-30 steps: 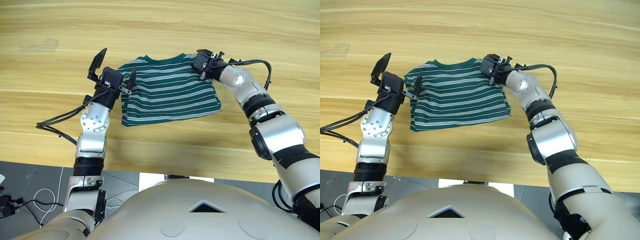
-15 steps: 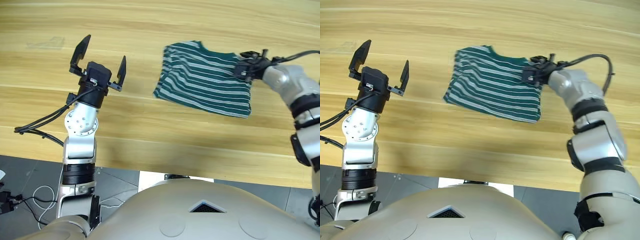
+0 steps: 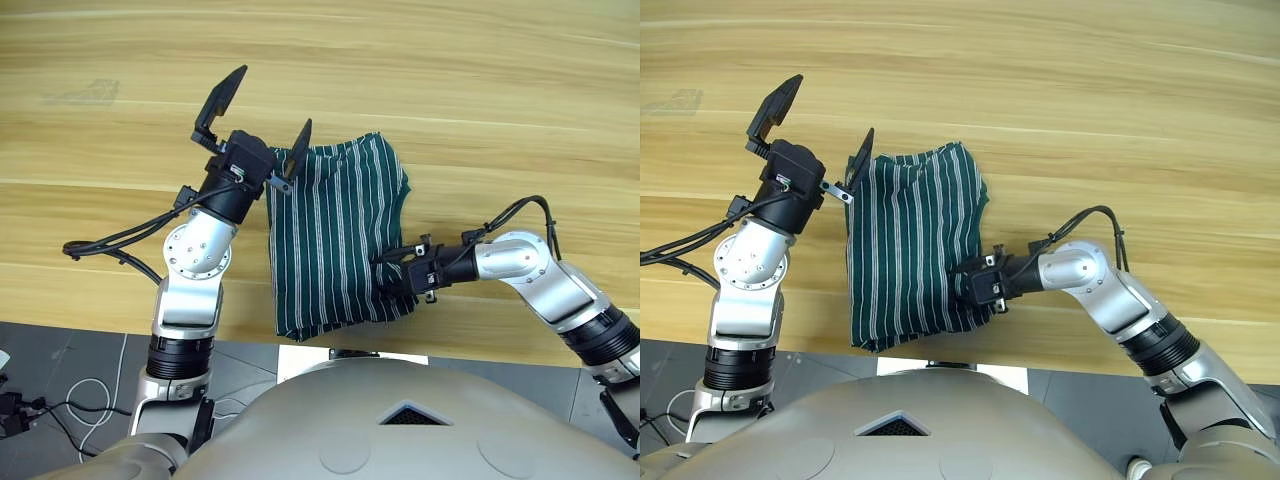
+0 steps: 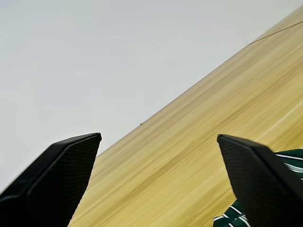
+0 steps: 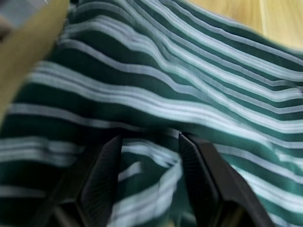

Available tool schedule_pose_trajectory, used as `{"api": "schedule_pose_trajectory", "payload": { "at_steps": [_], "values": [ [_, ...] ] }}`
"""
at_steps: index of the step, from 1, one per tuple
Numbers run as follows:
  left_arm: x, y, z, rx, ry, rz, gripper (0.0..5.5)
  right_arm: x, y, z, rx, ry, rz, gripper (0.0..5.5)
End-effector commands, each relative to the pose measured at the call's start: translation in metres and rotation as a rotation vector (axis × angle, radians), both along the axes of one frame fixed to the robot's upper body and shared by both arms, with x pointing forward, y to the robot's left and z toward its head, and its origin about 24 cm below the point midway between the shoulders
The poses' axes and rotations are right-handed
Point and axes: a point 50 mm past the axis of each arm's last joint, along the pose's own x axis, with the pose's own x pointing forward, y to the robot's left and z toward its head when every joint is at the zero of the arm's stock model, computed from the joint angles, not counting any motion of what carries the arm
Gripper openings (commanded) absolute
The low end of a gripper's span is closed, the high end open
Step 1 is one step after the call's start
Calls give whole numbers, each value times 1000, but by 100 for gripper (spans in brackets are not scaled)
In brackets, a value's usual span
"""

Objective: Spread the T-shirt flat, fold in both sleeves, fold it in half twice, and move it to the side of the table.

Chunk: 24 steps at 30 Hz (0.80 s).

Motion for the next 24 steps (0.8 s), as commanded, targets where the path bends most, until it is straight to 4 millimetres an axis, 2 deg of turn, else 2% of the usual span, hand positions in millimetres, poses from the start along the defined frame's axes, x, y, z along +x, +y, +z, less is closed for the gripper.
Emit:
{"api": "schedule_pose_trajectory", "payload": {
  "at_steps": [1, 4, 8, 11, 13, 14, 15, 17, 19, 21, 22, 24],
  "values": [
    [-1, -3, -2, 9, 16, -17, 453, 6, -4, -1, -35, -16, -30, 223],
    [0, 2, -3, 12, 19, 4, 453, 17, -11, 2, -45, -49, -78, 223],
    [1, 17, 5, 27, -8, 40, 453, 26, -21, 26, 89, 40, -160, 223],
    [-2, 33, 18, -5, -37, 46, 453, 31, -27, 49, 348, 260, -233, 223],
    [-15, 51, 23, 1, -20, 40, 453, 49, -40, 71, 565, 257, -387, 223],
    [-23, 61, 20, 52, 9, 40, 453, 56, -50, 77, 616, 192, -466, 223],
    [-34, 72, 12, 179, 62, 39, 453, 61, -63, 75, 569, 55, -538, 223],
    [-56, 85, -1, 485, 151, 8, 453, 63, -86, 65, 370, -200, -566, 223],
    [-79, 76, -3, 687, 184, -127, 453, 60, -99, 57, 210, -396, -516, 223],
    [-94, 66, -5, 867, 153, -258, 453, 55, -105, 48, 76, -561, -393, 223],
    [-100, 61, -8, 992, 111, -343, 453, 52, -109, 43, 15, -619, -312, 223],
    [-107, 53, -12, 1126, 14, -476, 453, 44, -116, 34, -53, -668, -193, 223]
  ]
}}
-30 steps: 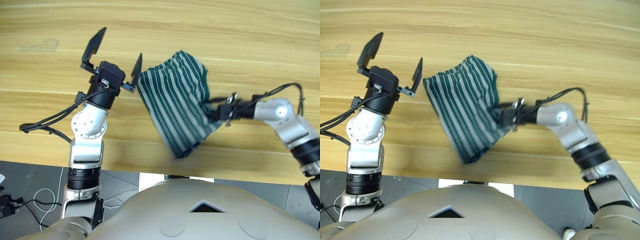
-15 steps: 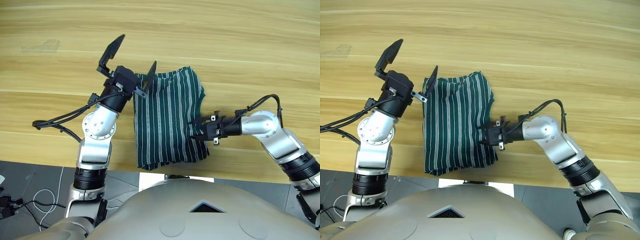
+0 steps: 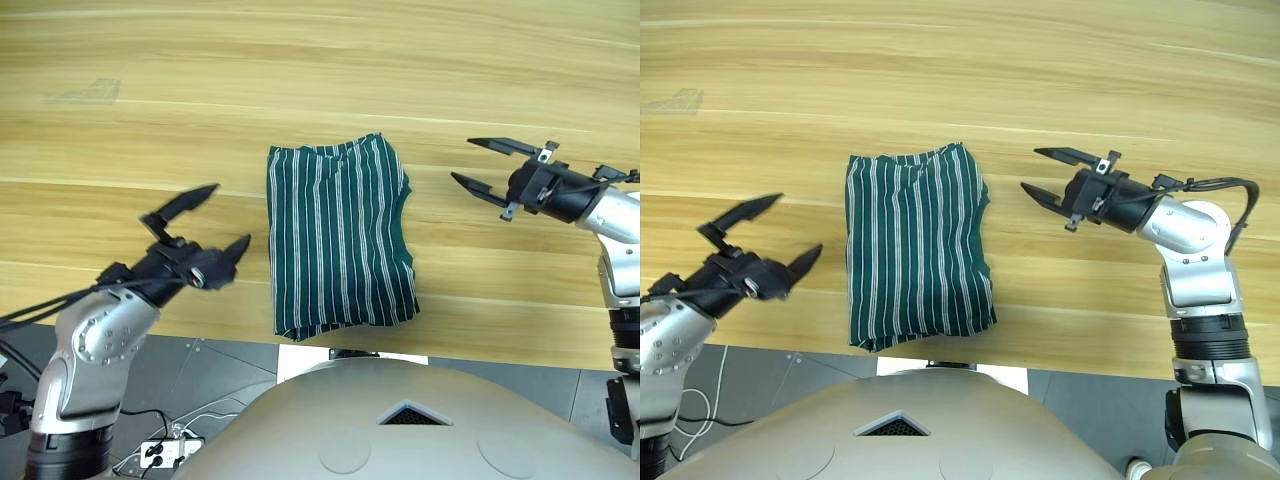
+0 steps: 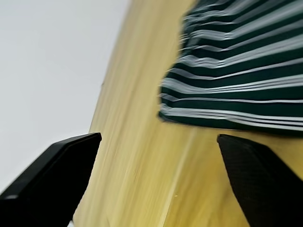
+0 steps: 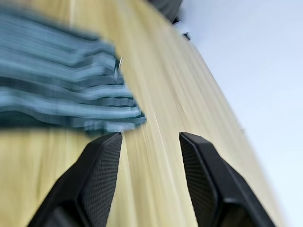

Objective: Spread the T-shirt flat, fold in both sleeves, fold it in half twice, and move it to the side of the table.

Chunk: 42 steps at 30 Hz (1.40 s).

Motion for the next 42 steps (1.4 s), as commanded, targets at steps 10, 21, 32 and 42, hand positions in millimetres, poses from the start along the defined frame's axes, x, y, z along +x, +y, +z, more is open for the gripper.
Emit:
{"api": "schedule_pose_trajectory", "payload": {
  "at_steps": [10, 21, 32, 42],
  "values": [
    [-21, 18, -30, 421, -132, -535, 453, -53, -13, -42, -187, -40, 356, 223],
    [-46, 2, -45, 279, -24, -627, 453, -94, 17, -59, -86, 132, 462, 223],
    [-46, -3, -52, 250, 21, -638, 453, -99, 24, -63, -105, 186, 511, 223],
    [-54, 1, -65, 205, 126, -577, 408, -82, 35, -68, -142, 151, 557, 223]
  ]
}}
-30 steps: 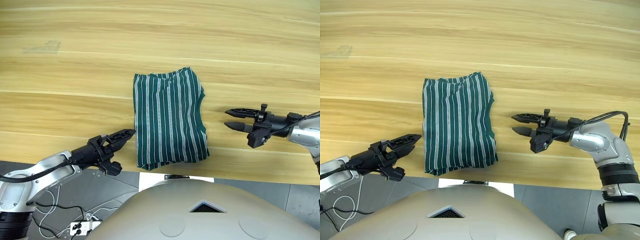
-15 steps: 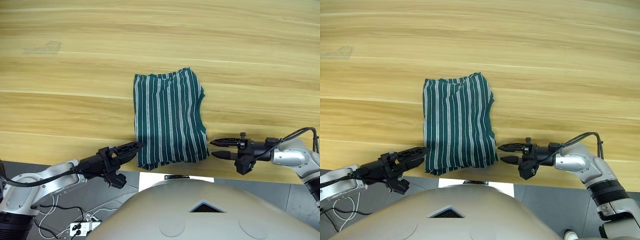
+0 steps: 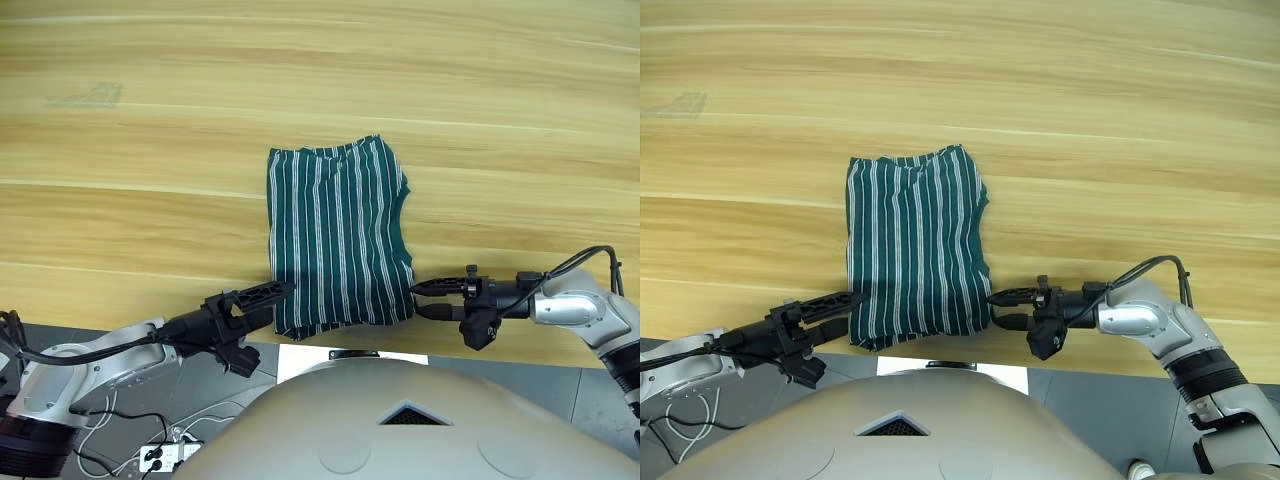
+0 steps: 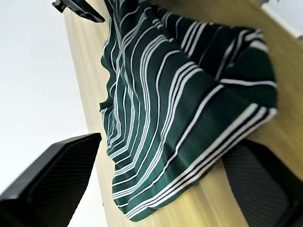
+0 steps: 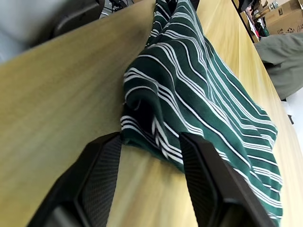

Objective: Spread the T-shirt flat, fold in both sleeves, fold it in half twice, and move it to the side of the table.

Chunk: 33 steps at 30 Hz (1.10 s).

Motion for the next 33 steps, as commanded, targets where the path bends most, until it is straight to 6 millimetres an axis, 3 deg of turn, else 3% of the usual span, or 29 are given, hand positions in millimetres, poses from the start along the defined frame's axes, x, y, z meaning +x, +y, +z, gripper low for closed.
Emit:
{"api": "schedule_pose_trajectory", "payload": {
  "at_steps": [1, 3, 15, 23, 28, 33],
  "values": [
    [-16, 9, -21, 133, 133, -15, 389, 6, 4, -5, -36, -1, 20, 223],
    [-15, 9, -22, 135, 134, -13, 363, 6, 8, -7, -41, 5, 39, 223],
    [-16, 10, -30, 130, 146, -4, 137, 4, 10, -11, -35, 26, 32, 1],
    [-14, 10, -32, 124, 148, 2, 28, 6, 11, -11, -32, 21, 26, 0],
    [-9, -8, -18, -62, 251, 126, 14, 17, 17, -5, 54, 106, -111, 0],
    [8, -10, 5, -184, 421, 310, 13, 23, 20, 3, 134, 230, -244, 0]
  ]
}}
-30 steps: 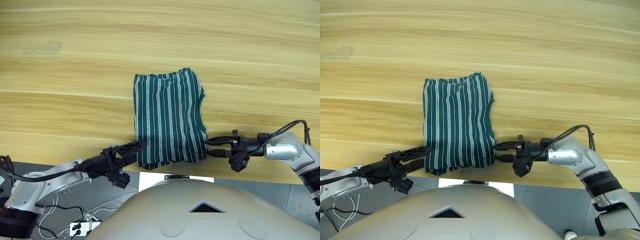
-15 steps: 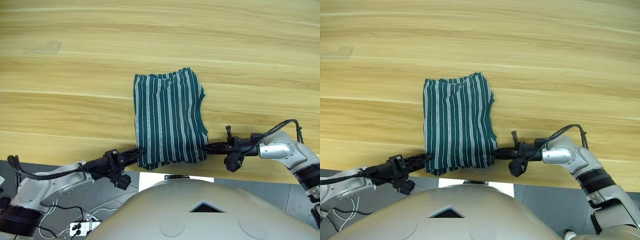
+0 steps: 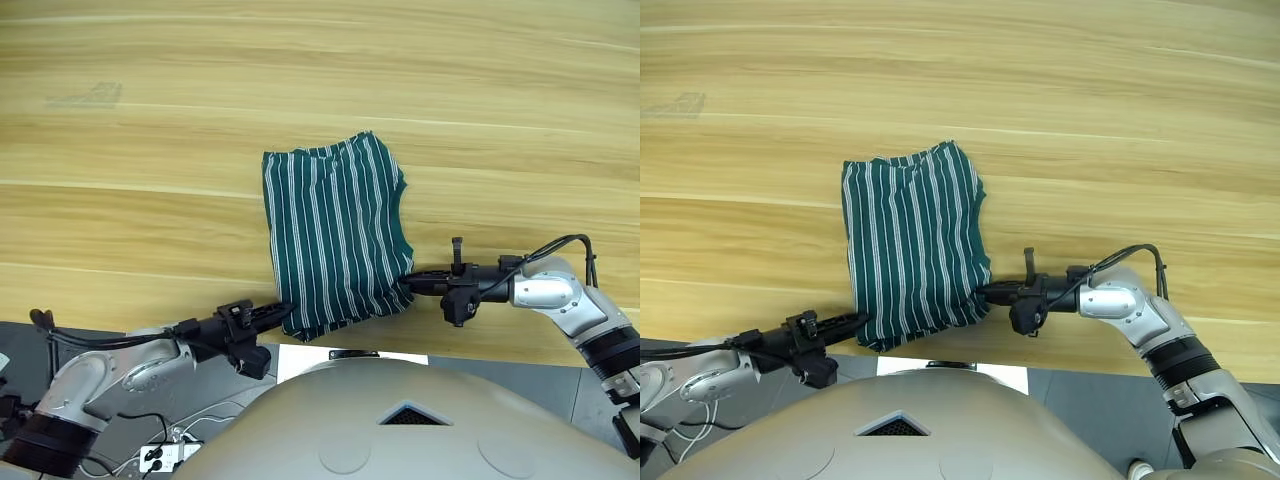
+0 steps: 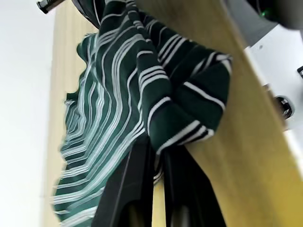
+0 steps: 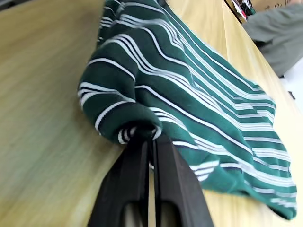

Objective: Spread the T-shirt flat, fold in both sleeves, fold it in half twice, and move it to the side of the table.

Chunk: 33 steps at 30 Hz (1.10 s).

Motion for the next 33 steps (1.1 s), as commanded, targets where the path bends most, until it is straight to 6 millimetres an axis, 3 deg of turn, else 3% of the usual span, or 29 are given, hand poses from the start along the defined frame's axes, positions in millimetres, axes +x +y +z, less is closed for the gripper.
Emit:
{"api": "schedule_pose_trajectory", "payload": {
  "at_steps": [1, 6, 8, 11, 13, 17, 23, 26, 29, 33],
  "values": [
    [20, 1, 26, -113, 143, 176, 13, 5, 7, 14, 109, 144, -125, 0],
    [54, 33, 59, -197, 123, 370, 13, 16, 8, 33, 188, 389, -253, 0],
    [58, 39, 72, -219, 143, 400, 13, 22, 3, 42, 223, 479, -297, 0],
    [38, 52, 70, -134, 329, 408, 13, 41, -16, 56, 278, 544, -406, 0],
    [24, 54, 70, -112, 427, 392, 13, 44, -21, 65, 311, 574, -427, 0],
    [5, 49, 79, -144, 492, 359, 13, 29, -19, 72, 322, 634, -406, 0],
    [-14, 32, 89, -198, 527, 302, 13, -10, -20, 79, 384, 730, -390, 0],
    [-32, 22, 89, -215, 634, 273, 13, -30, -20, 86, 374, 774, -370, 0],
    [-39, 18, 91, -245, 726, 253, 13, -31, -23, 95, 382, 806, -370, 0],
    [-28, 25, 85, -230, 744, 271, 13, -17, -22, 94, 386, 781, -395, 0]
  ]
}}
